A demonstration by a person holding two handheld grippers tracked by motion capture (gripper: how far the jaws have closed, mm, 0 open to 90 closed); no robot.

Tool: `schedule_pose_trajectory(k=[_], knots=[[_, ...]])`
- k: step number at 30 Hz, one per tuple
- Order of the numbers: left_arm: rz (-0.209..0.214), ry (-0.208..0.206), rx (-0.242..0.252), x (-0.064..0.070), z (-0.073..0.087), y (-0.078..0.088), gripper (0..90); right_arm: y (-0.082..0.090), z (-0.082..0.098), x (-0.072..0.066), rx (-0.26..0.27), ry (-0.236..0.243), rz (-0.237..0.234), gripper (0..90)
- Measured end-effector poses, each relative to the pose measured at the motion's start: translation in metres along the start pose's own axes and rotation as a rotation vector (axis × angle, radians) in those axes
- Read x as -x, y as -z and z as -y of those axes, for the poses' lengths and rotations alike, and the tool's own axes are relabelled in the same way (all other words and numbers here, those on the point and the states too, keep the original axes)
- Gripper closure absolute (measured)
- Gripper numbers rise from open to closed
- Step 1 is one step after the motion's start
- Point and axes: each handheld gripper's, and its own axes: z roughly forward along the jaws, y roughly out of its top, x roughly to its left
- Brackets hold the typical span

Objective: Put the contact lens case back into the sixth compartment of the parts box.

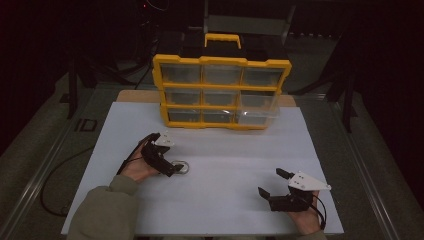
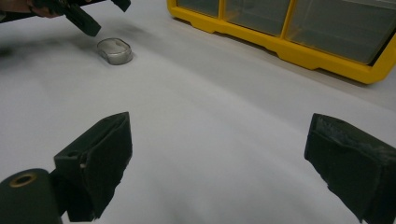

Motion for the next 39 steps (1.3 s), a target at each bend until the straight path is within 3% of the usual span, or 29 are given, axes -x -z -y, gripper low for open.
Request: schedule_pose_trajectory(k=[3, 4, 7, 19, 26, 30, 39], knots=[[0.016, 0.000, -0.015, 0.001, 0.000, -0.003, 1.5, 0.000, 0.000, 0.000, -0.002, 0.001, -0.001, 7.6], [0.038, -0.008, -0.046, 0.005, 0.000, -0.008, 3.5, 0.000, 0.001, 0.000, -0.003, -0.004, 0.003, 7.6], [0.049, -0.025, -0.073, 0.008, 0.000, -0.013, 9.0, -0.001, 0.001, 0.000, -0.003, -0.003, 0.000, 7.6], [0.057, -0.042, -0.138, 0.007, 0.003, -0.028, 38.6, -0.001, 0.002, 0.001, -0.009, -0.005, -0.004, 7.6], [0.080, -0.043, -0.175, 0.005, -0.001, -0.026, 48.4, -0.002, 0.002, 0.001, -0.013, -0.004, -0.006, 7.6], [0.081, -0.043, -0.206, 0.005, -0.005, -0.028, 49.2, -0.002, 0.002, 0.001, -0.013, -0.002, -0.007, 7.7], [0.087, -0.034, -0.213, 0.004, -0.006, -0.027, 49.5, -0.002, 0.002, 0.001, -0.010, -0.003, -0.009, 7.7]])
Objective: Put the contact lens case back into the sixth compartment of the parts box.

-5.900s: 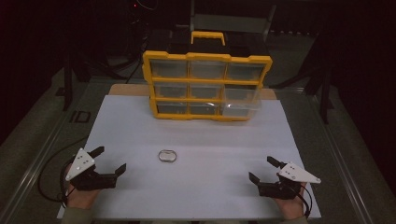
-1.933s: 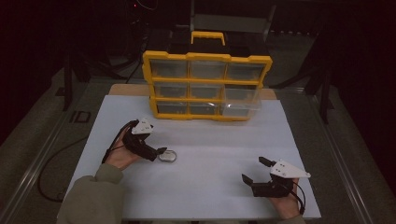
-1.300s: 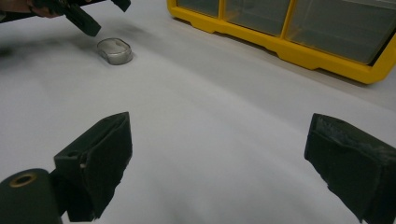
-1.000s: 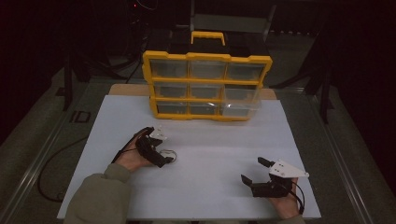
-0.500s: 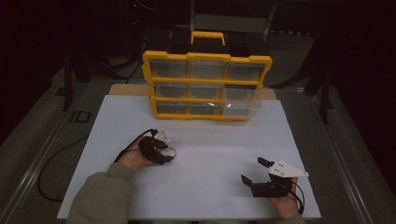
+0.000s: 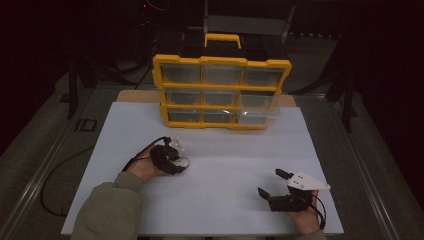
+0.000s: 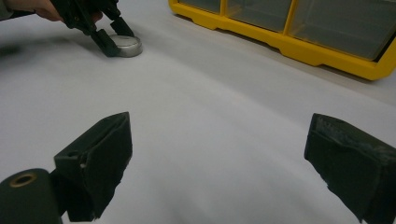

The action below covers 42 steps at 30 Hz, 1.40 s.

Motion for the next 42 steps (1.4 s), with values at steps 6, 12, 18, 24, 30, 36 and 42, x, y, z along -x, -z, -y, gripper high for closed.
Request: schedule_pose_trajectory(k=[6, 12, 18, 24, 30, 36, 42], knots=[[-0.010, 0.010, 0.009, -0.002, 0.001, 0.006, 49.5, 0.000, 0.000, 0.000, 0.006, -0.004, 0.000, 7.6], [-0.023, 0.011, 0.016, -0.002, 0.001, 0.012, 49.5, 0.000, 0.000, 0.000, 0.006, -0.003, 0.001, 7.6], [-0.031, 0.019, 0.028, -0.003, 0.002, 0.019, 49.5, 0.000, 0.000, -0.001, 0.007, -0.004, 0.000, 7.6], [-0.042, 0.033, 0.046, -0.005, 0.003, 0.027, 49.5, 0.000, 0.000, -0.001, 0.009, -0.005, 0.001, 7.7], [-0.043, 0.037, 0.059, -0.006, 0.004, 0.035, 49.5, 0.000, 0.000, -0.001, 0.010, -0.005, -0.002, 7.6], [-0.044, 0.038, 0.080, -0.007, 0.002, 0.044, 49.5, 0.001, 0.000, -0.001, 0.009, -0.004, -0.003, 7.6], [-0.047, 0.034, 0.099, -0.008, 0.000, 0.051, 49.5, 0.002, 0.000, 0.000, 0.019, -0.006, -0.006, 7.6]])
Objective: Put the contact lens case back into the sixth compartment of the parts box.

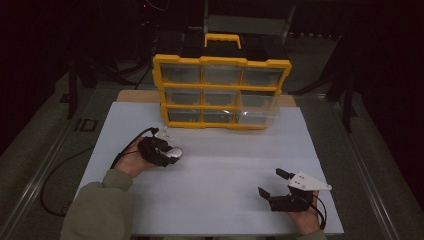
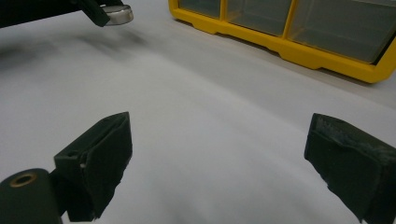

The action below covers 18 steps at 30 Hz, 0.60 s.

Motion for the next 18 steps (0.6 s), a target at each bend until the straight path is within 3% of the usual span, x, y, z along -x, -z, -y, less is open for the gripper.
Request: schedule_pose_trajectory(k=[18], knots=[[0.001, -0.012, 0.049, -0.005, -0.009, 0.023, 49.5, 0.000, 0.000, 0.001, 0.002, -0.008, 0.008, 7.6]])
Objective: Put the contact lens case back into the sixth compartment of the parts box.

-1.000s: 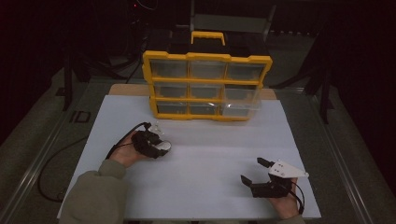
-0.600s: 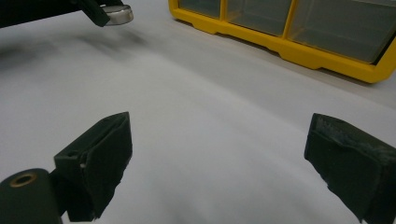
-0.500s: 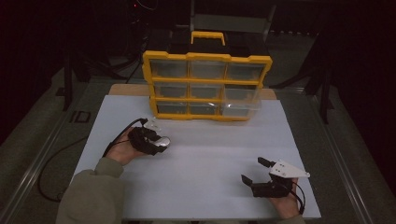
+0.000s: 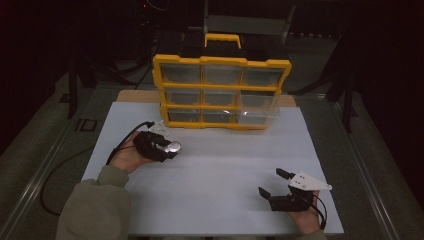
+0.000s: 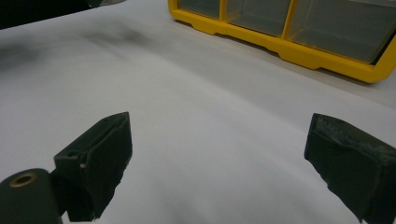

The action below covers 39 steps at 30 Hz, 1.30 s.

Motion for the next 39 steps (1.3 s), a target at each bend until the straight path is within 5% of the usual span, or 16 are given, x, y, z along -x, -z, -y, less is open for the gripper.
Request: schedule_pose_trajectory(k=[39], knots=[[-0.022, -0.066, 0.088, -0.005, -0.039, 0.038, 49.5, 0.002, 0.000, 0.003, 0.016, -0.011, 0.013, 7.6]])
